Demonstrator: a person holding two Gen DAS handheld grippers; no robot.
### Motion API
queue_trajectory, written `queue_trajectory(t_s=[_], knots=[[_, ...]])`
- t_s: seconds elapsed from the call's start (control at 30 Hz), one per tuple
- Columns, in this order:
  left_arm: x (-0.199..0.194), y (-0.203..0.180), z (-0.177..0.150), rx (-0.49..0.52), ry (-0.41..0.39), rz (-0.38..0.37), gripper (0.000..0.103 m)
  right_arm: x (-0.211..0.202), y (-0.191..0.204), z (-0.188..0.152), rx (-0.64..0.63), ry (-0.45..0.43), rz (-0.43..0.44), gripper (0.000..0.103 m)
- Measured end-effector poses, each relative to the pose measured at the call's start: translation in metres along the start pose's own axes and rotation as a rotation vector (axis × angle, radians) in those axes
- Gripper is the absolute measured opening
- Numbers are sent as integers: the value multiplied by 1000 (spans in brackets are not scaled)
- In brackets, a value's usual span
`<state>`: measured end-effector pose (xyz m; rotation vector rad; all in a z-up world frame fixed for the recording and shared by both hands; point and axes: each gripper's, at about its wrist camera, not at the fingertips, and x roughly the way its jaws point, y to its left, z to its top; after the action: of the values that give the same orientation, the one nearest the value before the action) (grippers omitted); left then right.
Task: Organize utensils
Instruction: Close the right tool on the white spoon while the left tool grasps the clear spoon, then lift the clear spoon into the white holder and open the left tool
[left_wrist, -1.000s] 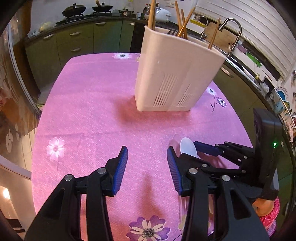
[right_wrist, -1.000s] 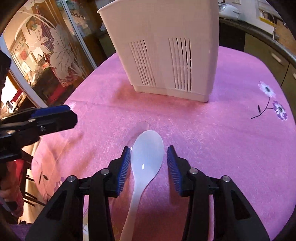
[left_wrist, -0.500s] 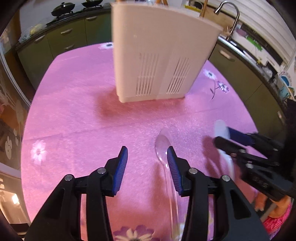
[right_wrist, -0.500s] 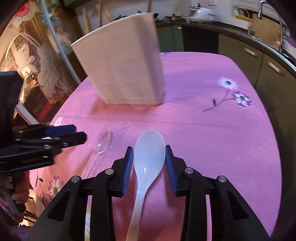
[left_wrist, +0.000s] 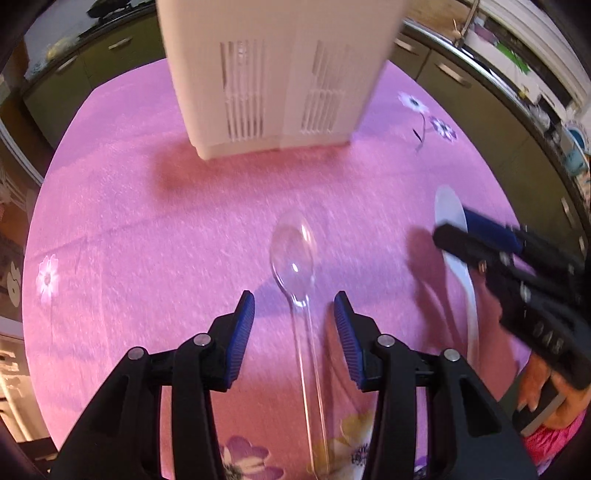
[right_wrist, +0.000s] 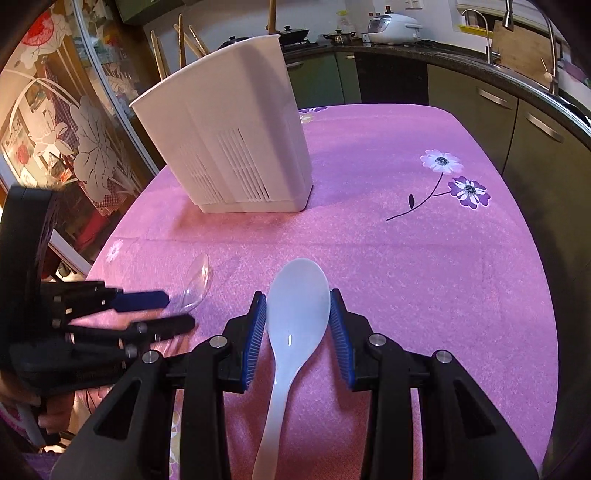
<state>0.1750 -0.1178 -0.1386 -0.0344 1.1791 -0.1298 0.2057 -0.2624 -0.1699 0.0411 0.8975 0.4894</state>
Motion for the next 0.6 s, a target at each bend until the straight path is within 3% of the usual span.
queue_trajectory(t_s=[0.03, 0.07, 0.13, 0.37, 0.6], knots=[[0, -3, -2, 11, -2, 17, 37, 0, 0, 0, 0, -1, 1, 35], [-1, -3, -3, 19, -5, 31, 23, -2, 1, 0, -1, -2, 1, 35], [-1, -4, -4, 27, -3, 52, 9, -2, 2, 1, -3, -4, 0, 35], [-8, 5, -1, 16, 0, 7, 8, -6, -2, 3, 11, -16, -7, 35], [-60, 26, 13, -18, -128, -18, 8, -27, -4, 13, 36, -92, 9, 35]])
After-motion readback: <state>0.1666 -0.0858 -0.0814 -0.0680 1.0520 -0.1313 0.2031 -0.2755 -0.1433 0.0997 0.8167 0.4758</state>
